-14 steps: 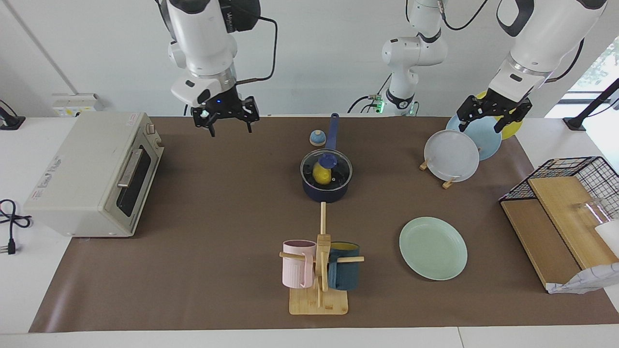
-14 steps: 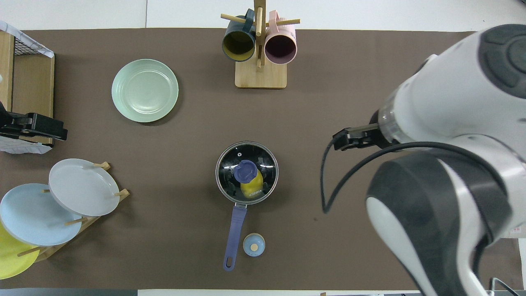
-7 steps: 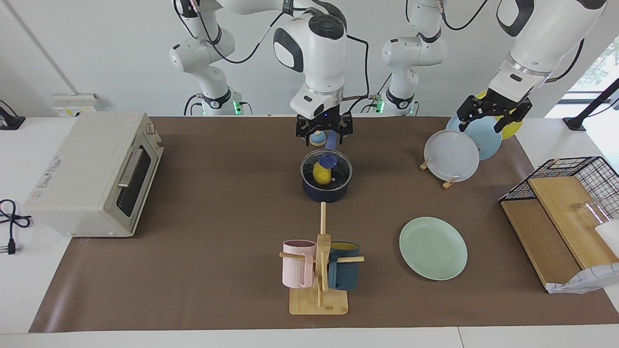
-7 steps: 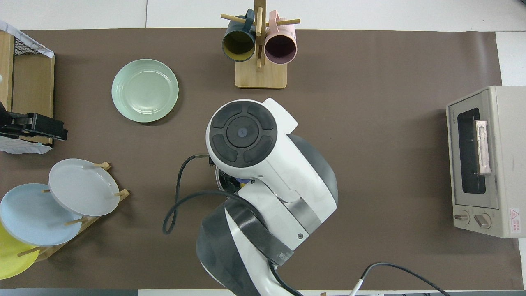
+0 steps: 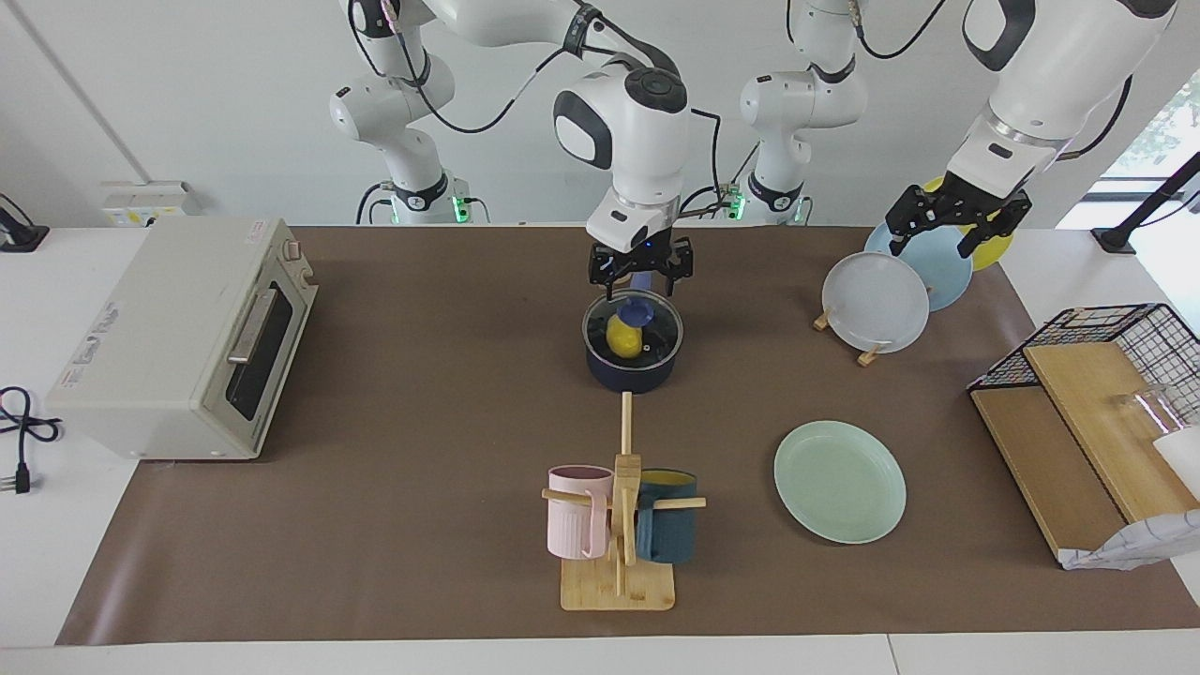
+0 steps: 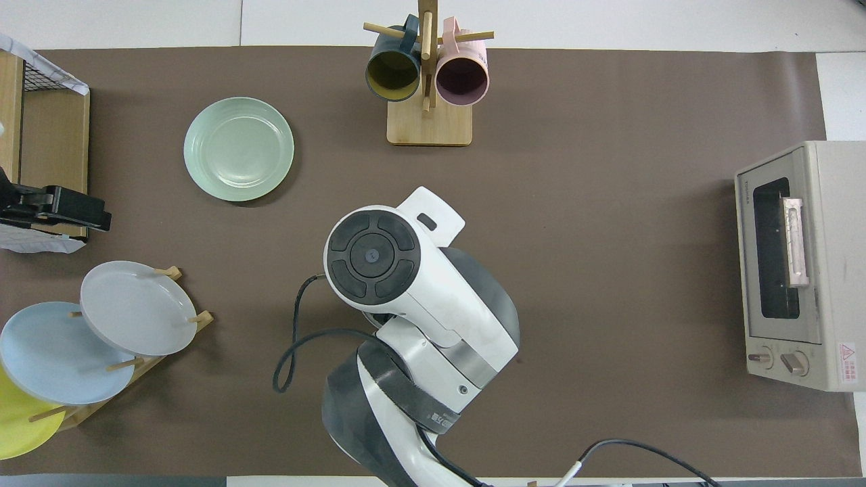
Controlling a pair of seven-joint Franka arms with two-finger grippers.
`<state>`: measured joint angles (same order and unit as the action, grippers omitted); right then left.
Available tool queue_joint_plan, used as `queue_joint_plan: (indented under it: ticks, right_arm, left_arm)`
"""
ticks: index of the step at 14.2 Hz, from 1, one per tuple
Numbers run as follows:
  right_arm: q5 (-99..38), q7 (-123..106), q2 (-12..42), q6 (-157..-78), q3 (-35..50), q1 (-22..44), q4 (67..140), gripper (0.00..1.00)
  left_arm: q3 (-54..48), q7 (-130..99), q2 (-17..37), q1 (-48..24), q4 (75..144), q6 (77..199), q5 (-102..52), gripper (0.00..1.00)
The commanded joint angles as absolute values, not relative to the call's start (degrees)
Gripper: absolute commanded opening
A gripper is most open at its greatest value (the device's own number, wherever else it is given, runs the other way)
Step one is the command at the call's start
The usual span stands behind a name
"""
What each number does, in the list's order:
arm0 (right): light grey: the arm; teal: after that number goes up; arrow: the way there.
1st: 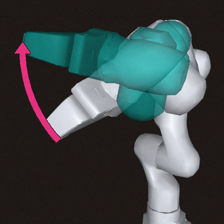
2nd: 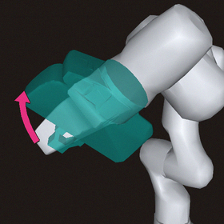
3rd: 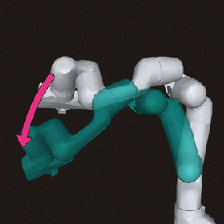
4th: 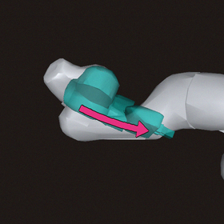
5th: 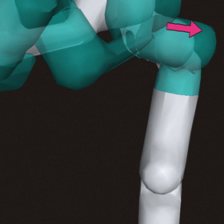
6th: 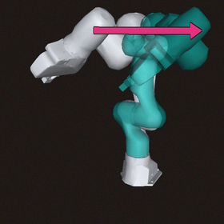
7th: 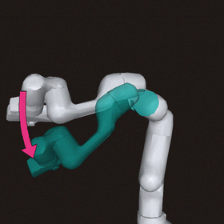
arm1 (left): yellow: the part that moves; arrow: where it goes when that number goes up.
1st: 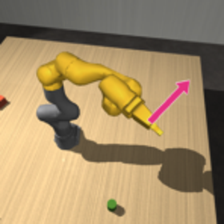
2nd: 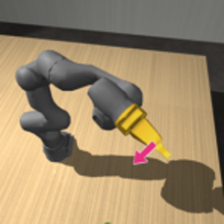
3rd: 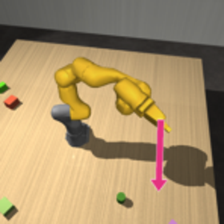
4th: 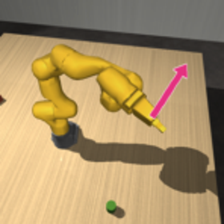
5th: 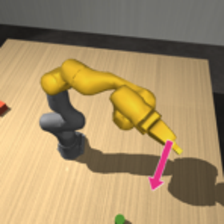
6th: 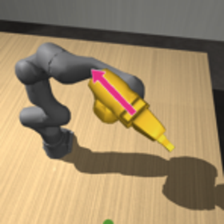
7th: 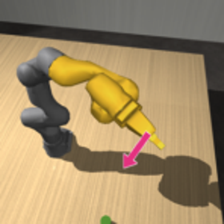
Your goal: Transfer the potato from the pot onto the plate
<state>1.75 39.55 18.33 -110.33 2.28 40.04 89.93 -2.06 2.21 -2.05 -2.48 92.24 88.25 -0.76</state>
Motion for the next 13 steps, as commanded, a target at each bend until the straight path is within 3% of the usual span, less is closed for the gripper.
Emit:
queue_joint_plan:
  ticks: [1, 5, 13]
  right_arm:
    - [2.64, 37.98, 16.88, -114.86, 2.37, 39.73, 94.82, 1.0]
    - [2.55, 37.18, 15.47, -119.0, 2.37, 39.73, 99.66, 1.0]
    - [2.72, 35.33, 16.17, -119.71, 2.37, 40.25, 100.1, 0.99]
  left_arm:
    - [-2.9, 1.58, -2.81, -1.58, 93.08, 88.07, 0.62, 1.0]
    - [-2.9, 1.58, -2.81, -1.58, 93.08, 88.07, 0.62, 1.0]
    - [-2.9, 1.58, -2.81, -1.58, 93.08, 88.07, 0.62, 1.0]
